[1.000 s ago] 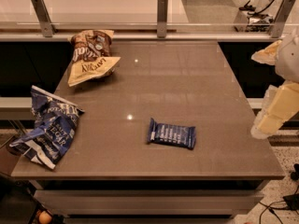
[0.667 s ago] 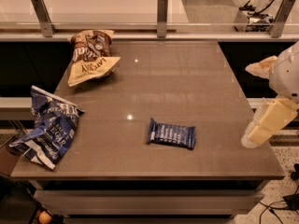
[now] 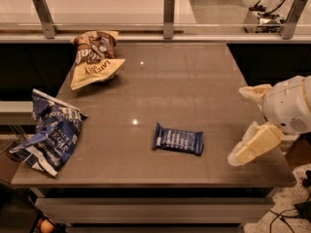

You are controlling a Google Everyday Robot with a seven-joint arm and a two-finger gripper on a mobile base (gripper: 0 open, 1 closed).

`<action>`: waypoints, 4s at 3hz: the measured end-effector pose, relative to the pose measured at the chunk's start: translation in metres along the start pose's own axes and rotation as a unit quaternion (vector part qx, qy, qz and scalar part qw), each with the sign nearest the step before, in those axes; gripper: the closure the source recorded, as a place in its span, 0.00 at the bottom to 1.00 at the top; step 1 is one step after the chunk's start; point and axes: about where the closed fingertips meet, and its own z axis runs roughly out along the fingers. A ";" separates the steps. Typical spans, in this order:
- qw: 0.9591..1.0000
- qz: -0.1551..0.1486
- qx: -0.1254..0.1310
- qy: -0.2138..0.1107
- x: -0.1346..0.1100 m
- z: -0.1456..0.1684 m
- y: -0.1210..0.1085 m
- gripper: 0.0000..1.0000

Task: Move rxbar blueberry near brown chip bag

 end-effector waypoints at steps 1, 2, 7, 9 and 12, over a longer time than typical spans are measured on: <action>0.999 0.009 -0.001 -0.034 -0.005 0.019 0.010 0.00; 0.998 0.017 -0.003 -0.057 -0.009 0.039 0.017 0.00; 0.993 0.042 -0.031 -0.103 -0.010 0.108 0.014 0.41; 0.993 0.042 -0.031 -0.103 -0.015 0.101 0.012 0.88; 0.993 0.042 -0.014 -0.106 -0.020 0.090 0.007 1.00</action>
Offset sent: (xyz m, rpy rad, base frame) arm 0.0049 0.0495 -0.0464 0.1799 -0.0241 -0.0141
